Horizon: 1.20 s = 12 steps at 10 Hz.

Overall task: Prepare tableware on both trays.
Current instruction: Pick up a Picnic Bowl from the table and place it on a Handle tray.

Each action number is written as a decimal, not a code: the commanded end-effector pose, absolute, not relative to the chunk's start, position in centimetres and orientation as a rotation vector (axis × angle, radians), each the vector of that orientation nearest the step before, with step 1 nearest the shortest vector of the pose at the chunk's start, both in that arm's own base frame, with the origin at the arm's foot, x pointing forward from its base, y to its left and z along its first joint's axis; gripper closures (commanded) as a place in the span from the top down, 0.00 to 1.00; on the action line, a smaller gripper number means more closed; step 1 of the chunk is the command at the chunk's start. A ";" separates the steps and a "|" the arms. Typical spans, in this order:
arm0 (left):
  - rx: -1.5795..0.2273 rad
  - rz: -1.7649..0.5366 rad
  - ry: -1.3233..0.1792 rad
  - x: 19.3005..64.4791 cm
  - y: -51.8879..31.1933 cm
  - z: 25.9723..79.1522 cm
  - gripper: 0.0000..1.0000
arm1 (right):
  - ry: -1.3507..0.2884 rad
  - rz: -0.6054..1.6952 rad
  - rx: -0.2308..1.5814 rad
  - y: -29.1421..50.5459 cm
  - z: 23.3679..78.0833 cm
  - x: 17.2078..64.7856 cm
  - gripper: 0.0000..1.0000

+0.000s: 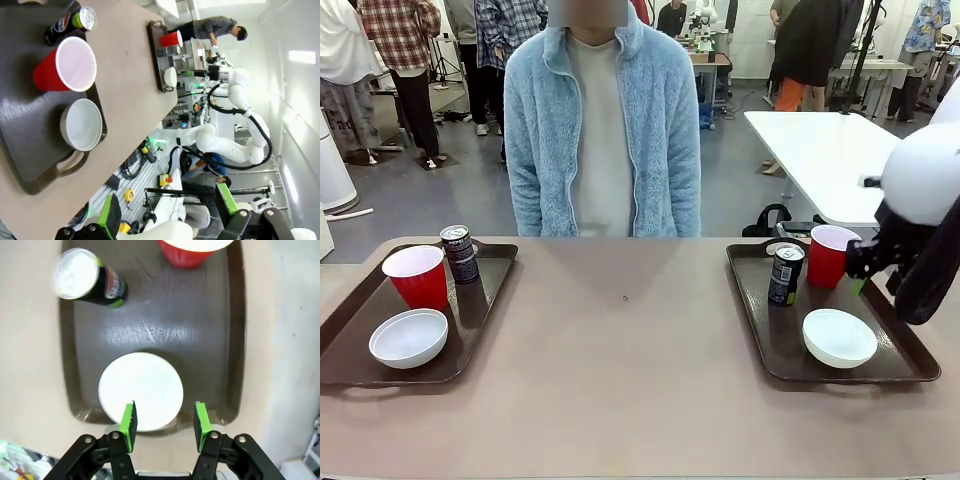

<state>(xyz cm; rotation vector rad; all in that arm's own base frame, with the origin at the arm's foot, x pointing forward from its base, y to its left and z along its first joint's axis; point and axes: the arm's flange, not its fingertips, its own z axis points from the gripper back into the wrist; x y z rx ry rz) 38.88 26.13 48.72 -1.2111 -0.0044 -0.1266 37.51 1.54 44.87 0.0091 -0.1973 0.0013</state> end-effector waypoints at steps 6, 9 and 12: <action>-1.219 -0.110 -0.008 38.9 26.0 49.2 1.00 | -0.257 0.023 0.036 2.8 50.6 33.3 0.95; -1.219 -0.110 -0.008 38.9 26.0 49.2 1.00 | -0.257 0.023 0.036 2.8 50.6 33.3 0.95; -1.219 -0.110 -0.008 38.9 26.0 49.2 1.00 | -0.257 0.023 0.036 2.8 50.6 33.3 0.95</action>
